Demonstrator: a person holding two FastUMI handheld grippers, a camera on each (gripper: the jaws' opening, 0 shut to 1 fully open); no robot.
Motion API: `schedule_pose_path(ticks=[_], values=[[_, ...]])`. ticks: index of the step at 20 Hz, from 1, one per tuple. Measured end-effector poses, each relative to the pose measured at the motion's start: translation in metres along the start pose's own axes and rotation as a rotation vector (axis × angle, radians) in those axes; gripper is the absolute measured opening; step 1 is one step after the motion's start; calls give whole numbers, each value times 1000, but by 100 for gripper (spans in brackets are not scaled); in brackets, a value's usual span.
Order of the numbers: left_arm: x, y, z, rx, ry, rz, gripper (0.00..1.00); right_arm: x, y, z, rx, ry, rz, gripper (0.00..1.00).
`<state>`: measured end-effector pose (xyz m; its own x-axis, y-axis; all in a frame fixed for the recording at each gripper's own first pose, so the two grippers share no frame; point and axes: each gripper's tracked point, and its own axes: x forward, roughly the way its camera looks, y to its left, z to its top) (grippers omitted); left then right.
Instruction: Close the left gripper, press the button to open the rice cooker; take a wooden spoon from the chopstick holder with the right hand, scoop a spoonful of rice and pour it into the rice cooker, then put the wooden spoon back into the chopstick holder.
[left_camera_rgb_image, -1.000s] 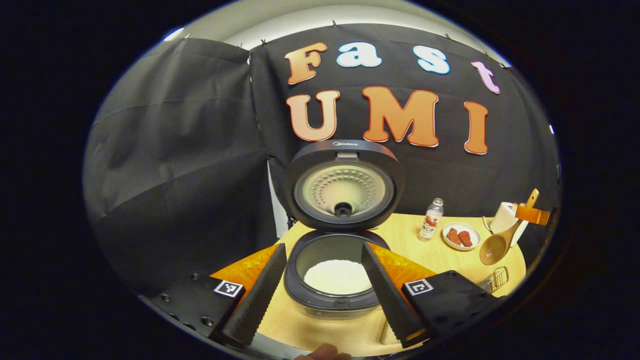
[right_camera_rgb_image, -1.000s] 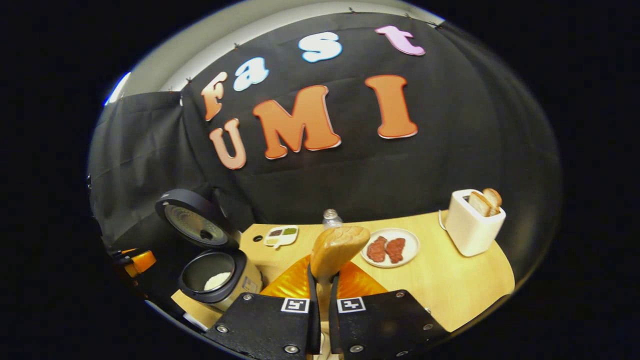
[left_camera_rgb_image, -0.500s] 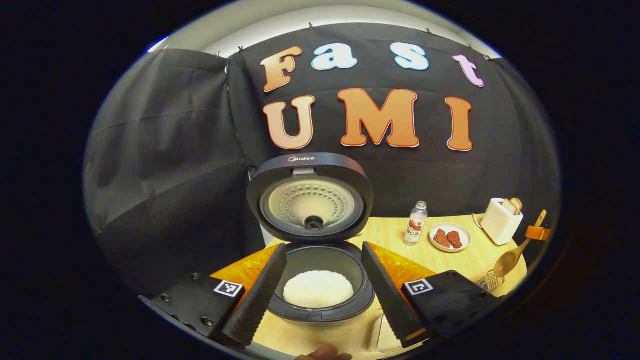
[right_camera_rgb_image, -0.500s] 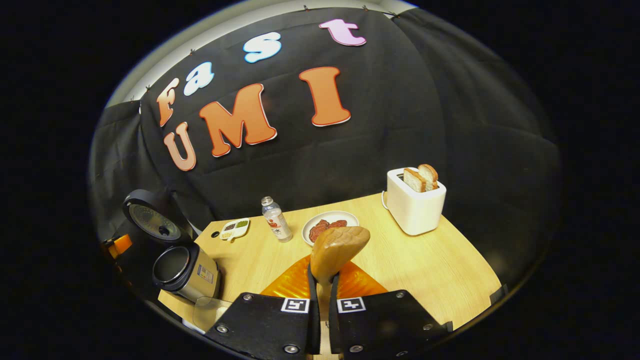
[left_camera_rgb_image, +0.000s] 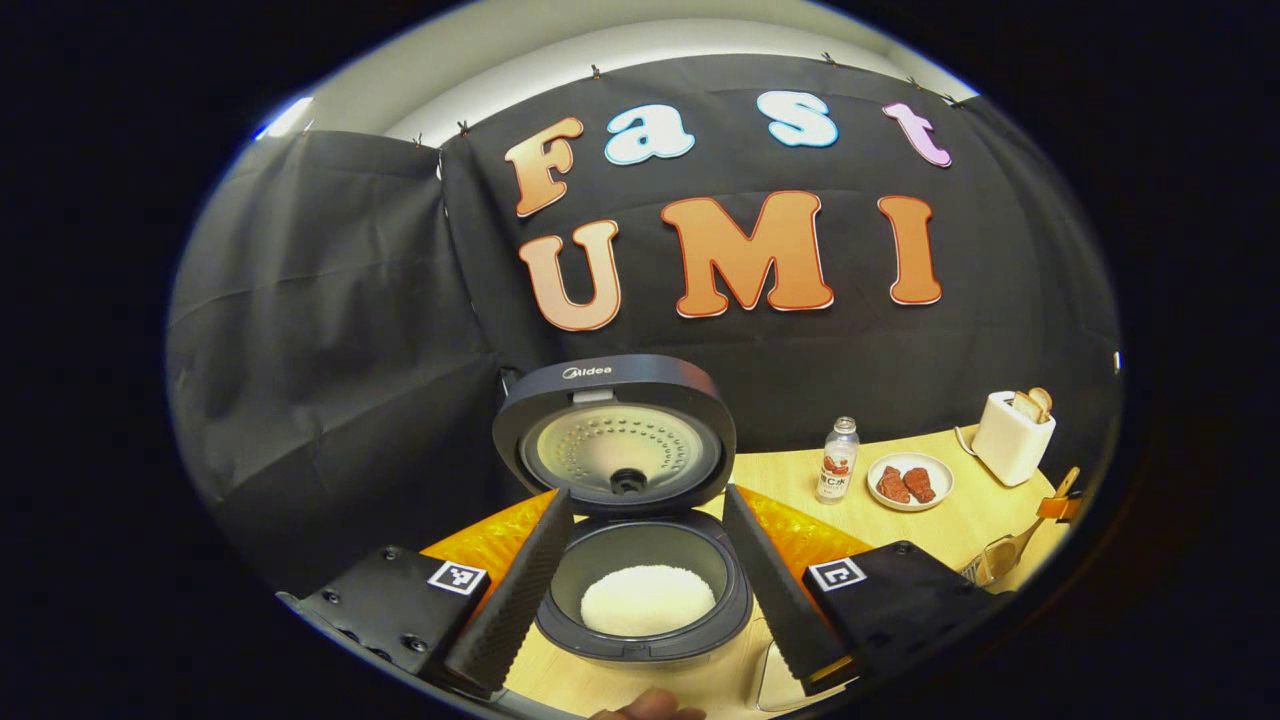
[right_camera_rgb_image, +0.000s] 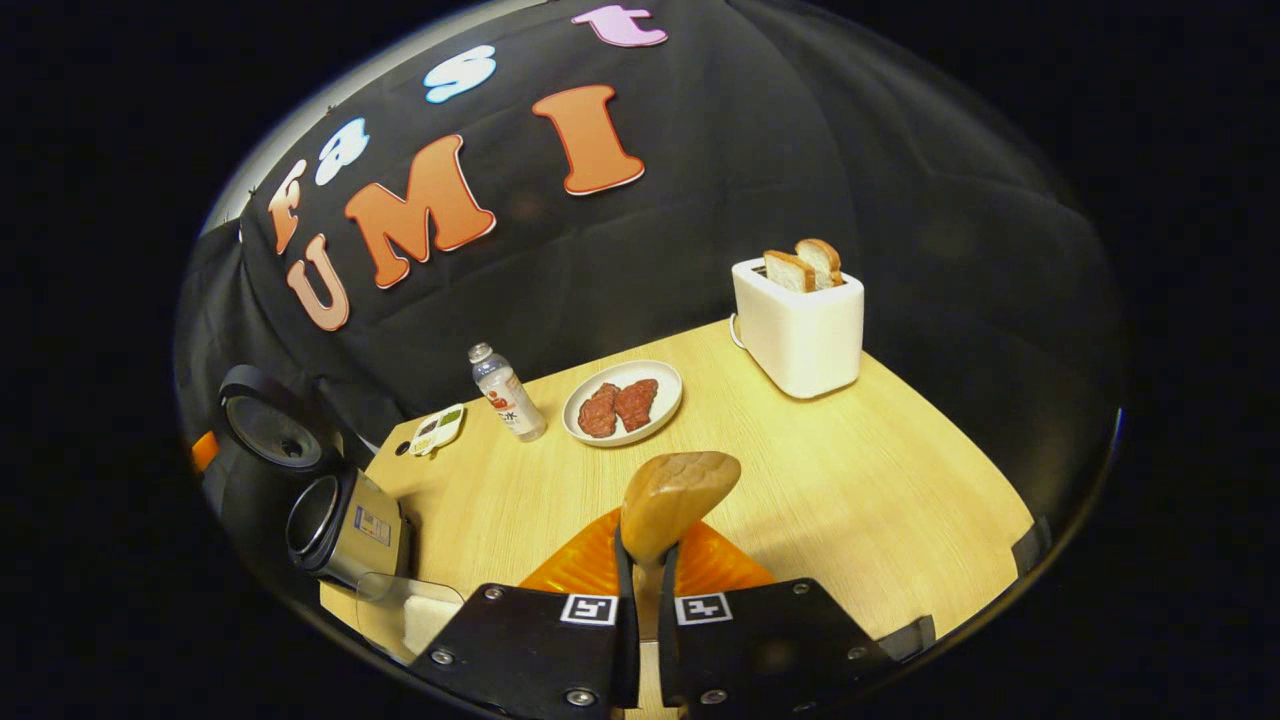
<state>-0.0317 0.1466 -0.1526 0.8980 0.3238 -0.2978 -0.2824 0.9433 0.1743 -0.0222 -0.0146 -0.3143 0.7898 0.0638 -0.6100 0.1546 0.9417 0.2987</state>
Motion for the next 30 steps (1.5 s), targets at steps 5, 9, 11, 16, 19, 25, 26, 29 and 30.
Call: schedule_pose_path(ticks=[5,9,11,16,19,25,26,29,30], values=[[19,42,38,28,-42,91,100,8,-9,-12,60,28,-19,10],[50,65,74,-28,-63,85,96,1,-10,-21,77,81,-6,17],[65,73,83,-1,-54,96,100,-8,-7,-22,92,109,21,19],[104,55,119,0,-84,32,96,-31,-28,0,81,65,-22,55],[143,49,109,-43,21,-2,98,-48,-38,20,80,13,-55,80],[168,40,59,-119,285,-46,96,-86,-45,54,65,-75,-72,87],[164,38,47,-121,338,-51,96,-88,-46,57,65,-87,-73,87],[129,28,0,-133,548,-81,99,-90,-44,61,80,-96,-66,87],[118,20,-17,-146,599,-100,100,-88,-43,59,79,-91,-61,87]])
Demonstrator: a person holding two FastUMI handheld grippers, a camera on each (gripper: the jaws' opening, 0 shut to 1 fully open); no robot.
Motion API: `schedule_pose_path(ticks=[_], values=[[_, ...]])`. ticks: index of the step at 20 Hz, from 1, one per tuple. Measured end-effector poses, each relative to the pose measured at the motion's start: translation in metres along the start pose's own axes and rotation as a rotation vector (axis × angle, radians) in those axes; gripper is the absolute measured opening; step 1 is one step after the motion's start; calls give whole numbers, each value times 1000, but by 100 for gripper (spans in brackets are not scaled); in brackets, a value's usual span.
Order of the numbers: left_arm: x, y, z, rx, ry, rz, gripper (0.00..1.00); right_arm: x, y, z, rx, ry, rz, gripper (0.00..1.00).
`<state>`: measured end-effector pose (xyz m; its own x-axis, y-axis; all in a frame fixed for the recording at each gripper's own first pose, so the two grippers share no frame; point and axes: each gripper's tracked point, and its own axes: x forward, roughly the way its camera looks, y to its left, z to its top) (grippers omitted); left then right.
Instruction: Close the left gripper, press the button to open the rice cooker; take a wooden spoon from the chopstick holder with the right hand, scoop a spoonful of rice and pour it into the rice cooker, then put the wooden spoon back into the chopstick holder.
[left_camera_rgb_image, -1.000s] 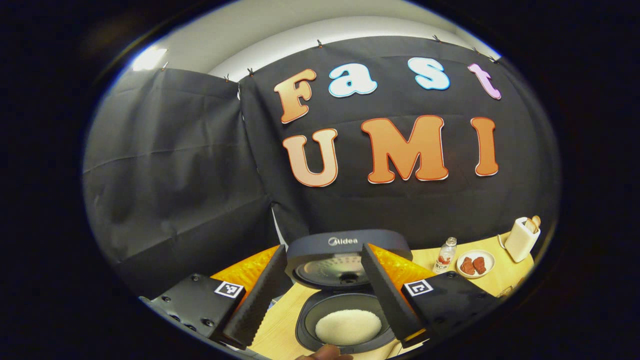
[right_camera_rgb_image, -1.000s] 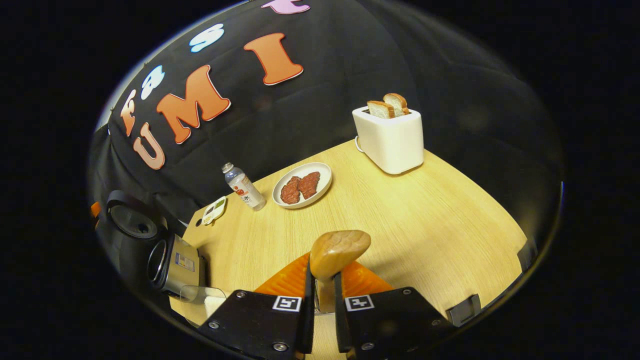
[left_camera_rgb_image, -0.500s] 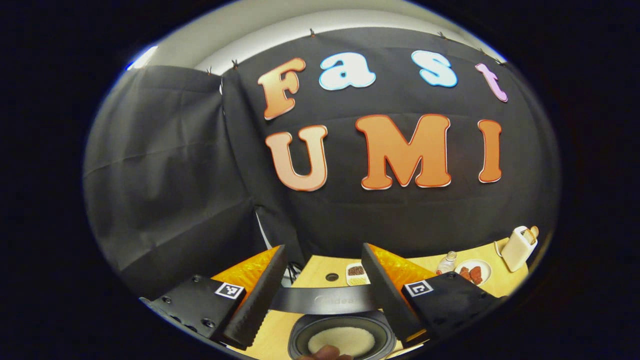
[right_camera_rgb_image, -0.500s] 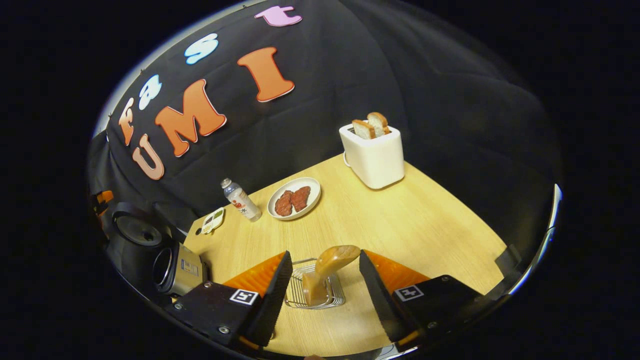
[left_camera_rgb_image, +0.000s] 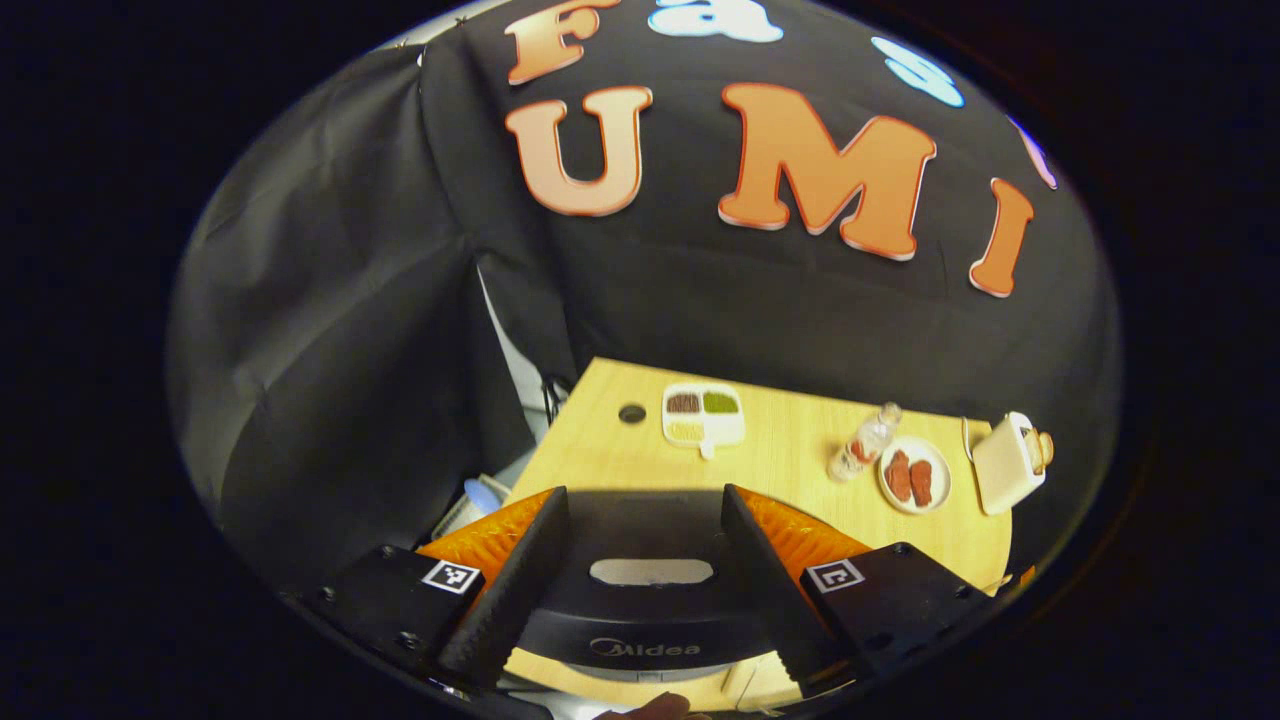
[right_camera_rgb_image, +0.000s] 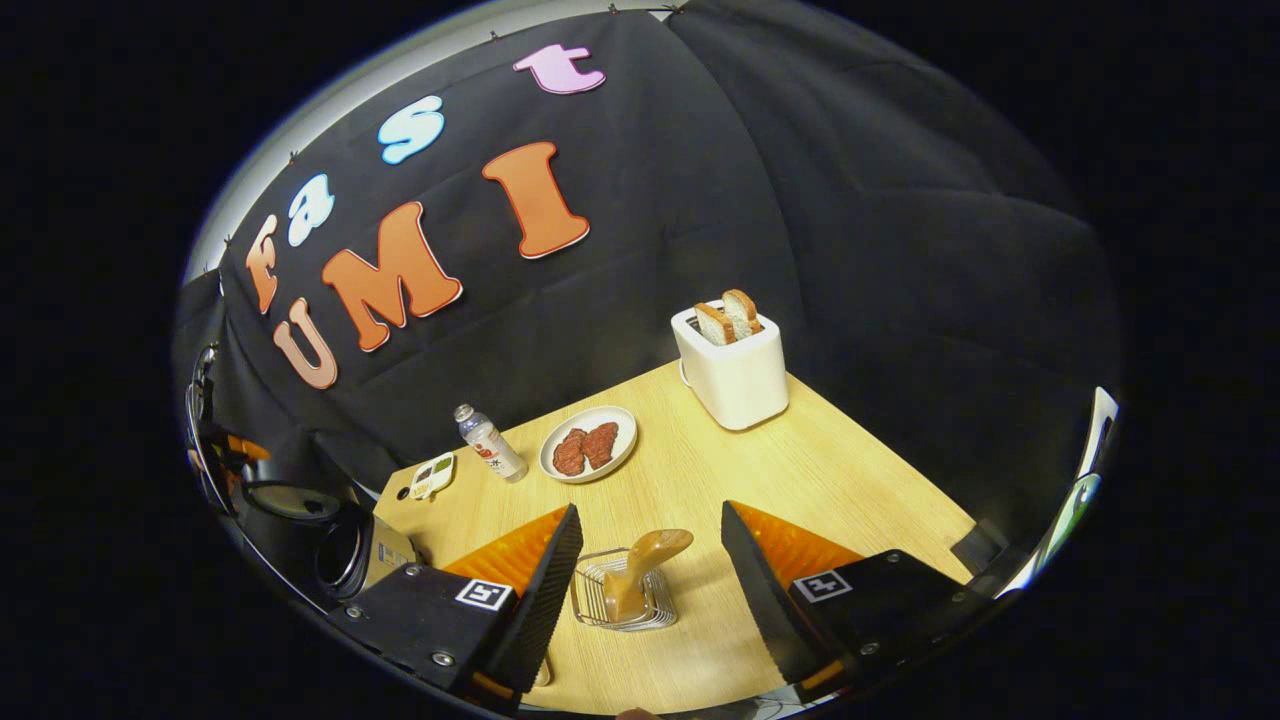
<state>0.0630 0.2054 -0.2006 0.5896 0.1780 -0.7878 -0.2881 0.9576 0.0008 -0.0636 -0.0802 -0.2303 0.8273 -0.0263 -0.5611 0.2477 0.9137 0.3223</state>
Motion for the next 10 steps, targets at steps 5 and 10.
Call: schedule_pose_path(ticks=[5,10], values=[[12,8,-81,0,204,18,99,4,21,-2,-27,12,47,87],[43,11,-151,-87,379,66,94,2,42,2,-65,28,90,87]])
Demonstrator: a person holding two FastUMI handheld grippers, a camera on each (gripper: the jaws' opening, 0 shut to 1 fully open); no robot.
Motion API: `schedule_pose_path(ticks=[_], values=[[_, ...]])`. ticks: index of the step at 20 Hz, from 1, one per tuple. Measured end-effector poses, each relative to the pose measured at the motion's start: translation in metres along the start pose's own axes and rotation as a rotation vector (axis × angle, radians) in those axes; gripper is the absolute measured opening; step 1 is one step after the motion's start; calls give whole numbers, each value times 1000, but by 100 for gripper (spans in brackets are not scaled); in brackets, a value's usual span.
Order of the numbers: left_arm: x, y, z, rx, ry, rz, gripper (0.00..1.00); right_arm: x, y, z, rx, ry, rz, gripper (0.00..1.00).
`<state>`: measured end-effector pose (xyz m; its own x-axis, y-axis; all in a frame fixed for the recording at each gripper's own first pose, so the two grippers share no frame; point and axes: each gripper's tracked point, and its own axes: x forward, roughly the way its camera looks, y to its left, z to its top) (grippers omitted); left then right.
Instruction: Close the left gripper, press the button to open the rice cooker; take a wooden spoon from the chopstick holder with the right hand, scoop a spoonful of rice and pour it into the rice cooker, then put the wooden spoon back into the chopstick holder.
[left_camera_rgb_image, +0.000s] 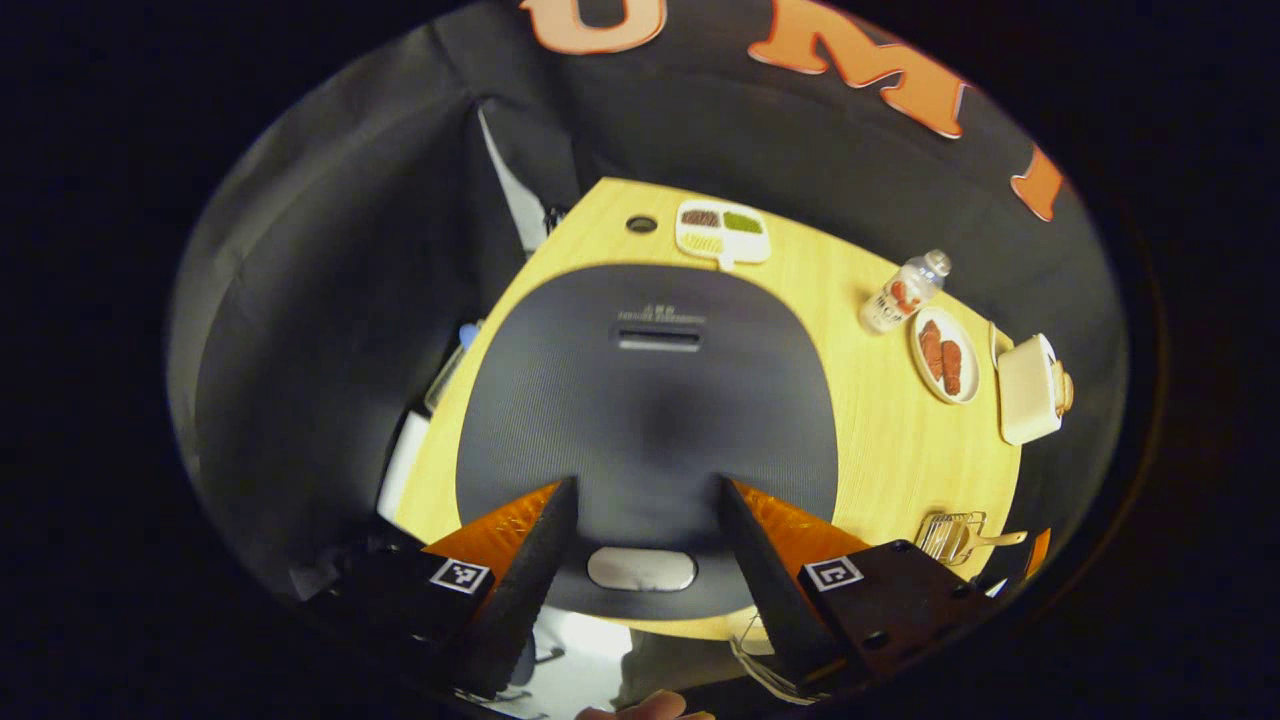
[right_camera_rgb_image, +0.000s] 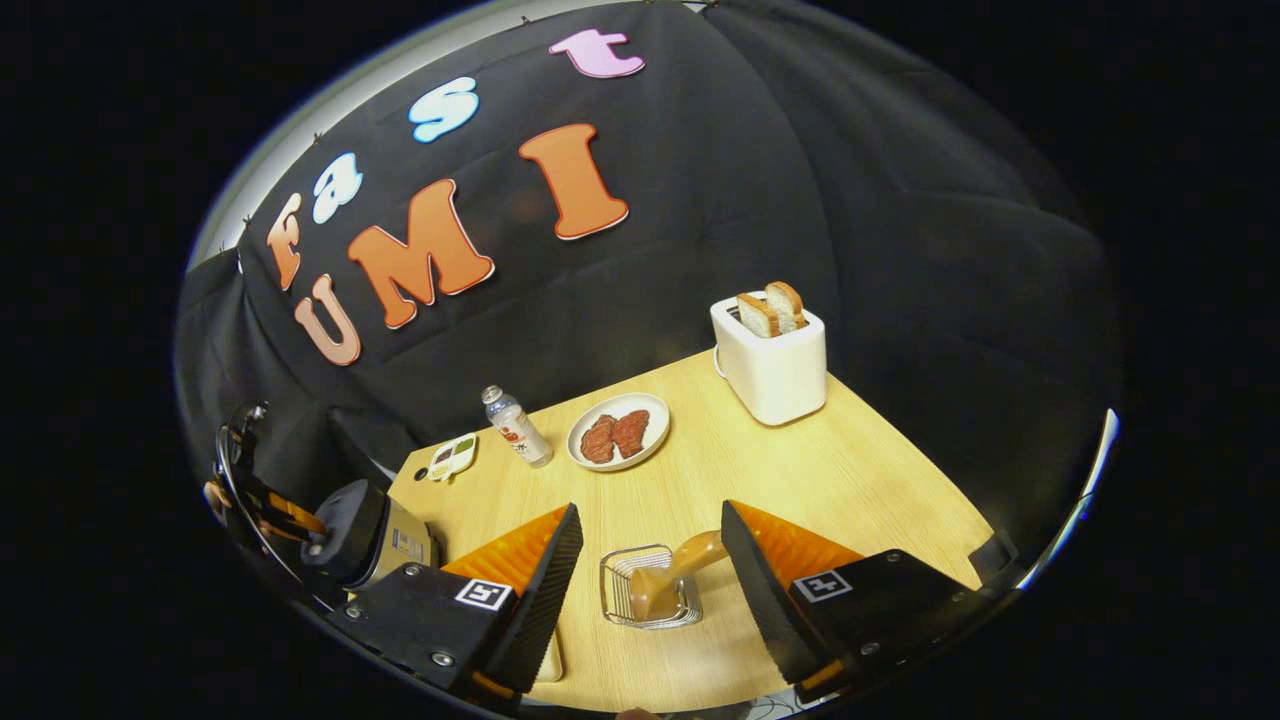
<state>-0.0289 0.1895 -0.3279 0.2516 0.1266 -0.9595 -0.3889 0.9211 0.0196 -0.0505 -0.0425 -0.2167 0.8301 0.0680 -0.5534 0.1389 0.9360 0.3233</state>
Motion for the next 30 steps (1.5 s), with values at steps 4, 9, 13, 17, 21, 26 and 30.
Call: schedule_pose_path(ticks=[4,9,13,17,21,26,30], values=[[-5,-9,0,38,-17,8,100,-5,17,20,-38,-41,32,87],[-9,-9,3,31,-122,3,98,3,41,32,-106,-74,68,87],[-22,-23,1,-4,-261,-58,98,2,64,43,-163,-116,97,87],[-81,-41,34,45,-556,-103,96,-2,95,69,-226,-218,119,87],[-157,-59,58,82,-825,-134,97,-13,131,96,-286,-340,158,87],[-217,-85,71,120,-1064,-163,95,-25,170,101,-352,-409,243,87],[-252,-96,64,156,-1191,-187,95,-30,181,96,-378,-446,255,87]])
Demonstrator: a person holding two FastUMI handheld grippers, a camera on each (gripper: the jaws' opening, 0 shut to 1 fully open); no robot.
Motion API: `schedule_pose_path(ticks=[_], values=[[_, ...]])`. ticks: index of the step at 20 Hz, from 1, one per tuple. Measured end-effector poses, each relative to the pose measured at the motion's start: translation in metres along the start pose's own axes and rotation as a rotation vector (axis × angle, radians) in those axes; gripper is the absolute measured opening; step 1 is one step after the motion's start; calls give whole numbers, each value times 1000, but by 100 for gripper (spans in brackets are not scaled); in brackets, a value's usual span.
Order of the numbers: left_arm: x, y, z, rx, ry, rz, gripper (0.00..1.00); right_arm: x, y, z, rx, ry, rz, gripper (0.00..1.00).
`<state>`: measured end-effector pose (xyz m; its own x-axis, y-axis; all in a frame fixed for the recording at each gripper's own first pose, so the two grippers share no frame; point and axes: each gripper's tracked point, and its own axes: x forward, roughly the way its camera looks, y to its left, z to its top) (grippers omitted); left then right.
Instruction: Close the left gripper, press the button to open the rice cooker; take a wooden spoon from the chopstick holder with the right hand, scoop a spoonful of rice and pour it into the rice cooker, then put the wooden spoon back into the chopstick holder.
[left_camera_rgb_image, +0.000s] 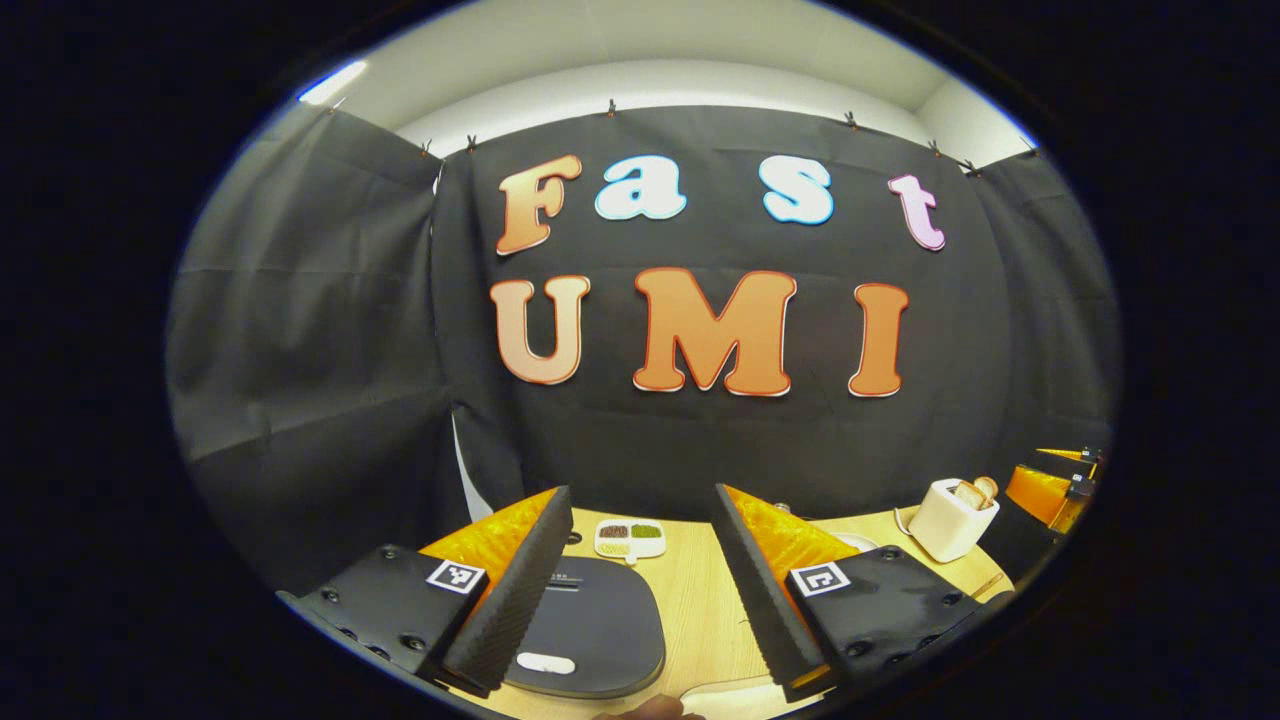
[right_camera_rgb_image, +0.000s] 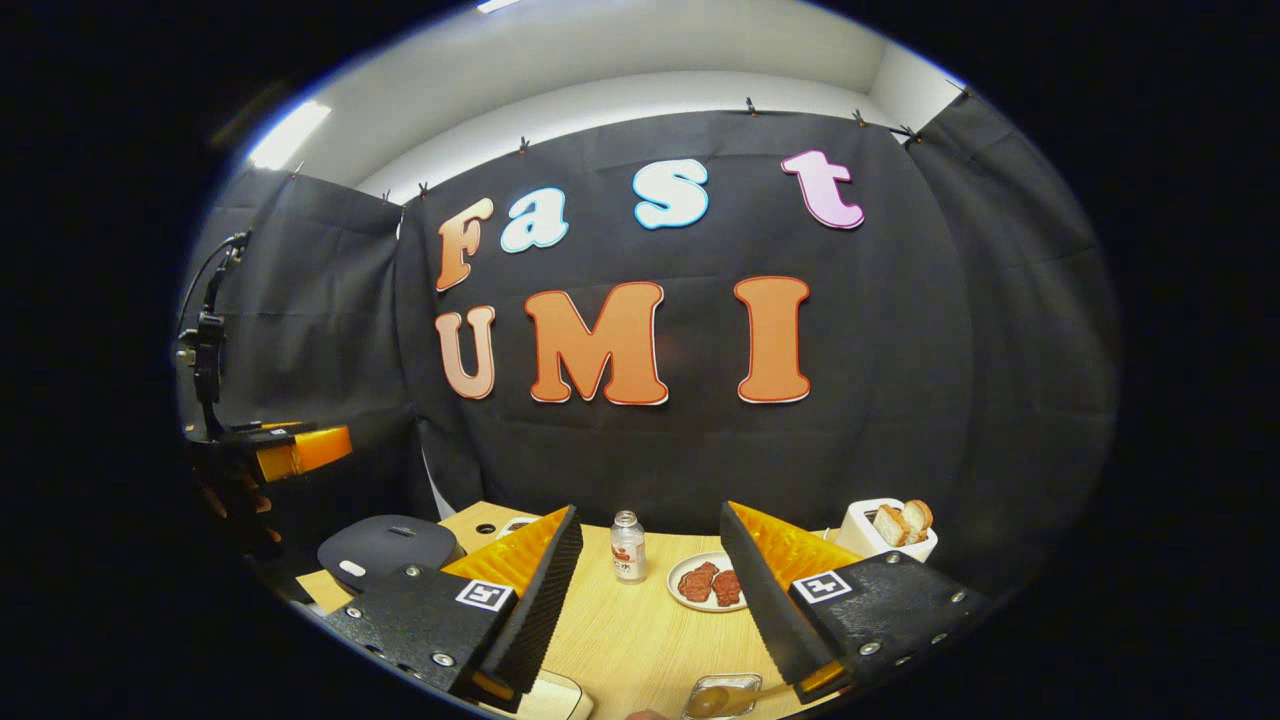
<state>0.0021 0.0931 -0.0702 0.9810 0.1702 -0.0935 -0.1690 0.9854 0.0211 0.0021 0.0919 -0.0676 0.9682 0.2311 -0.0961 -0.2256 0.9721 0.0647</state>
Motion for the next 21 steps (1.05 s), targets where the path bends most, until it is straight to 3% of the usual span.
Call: schedule_pose_path(ticks=[4,10,16,21], values=[[-8,-13,13,36,-64,-35,95,2,8,9,4,-40,10,87],[-17,-27,21,95,-131,-25,97,5,16,6,-3,-38,26,87],[-20,-31,37,90,-206,-47,98,8,17,9,1,-45,22,87],[-19,-35,33,73,-201,-67,99,7,17,12,-2,-61,16,87]])
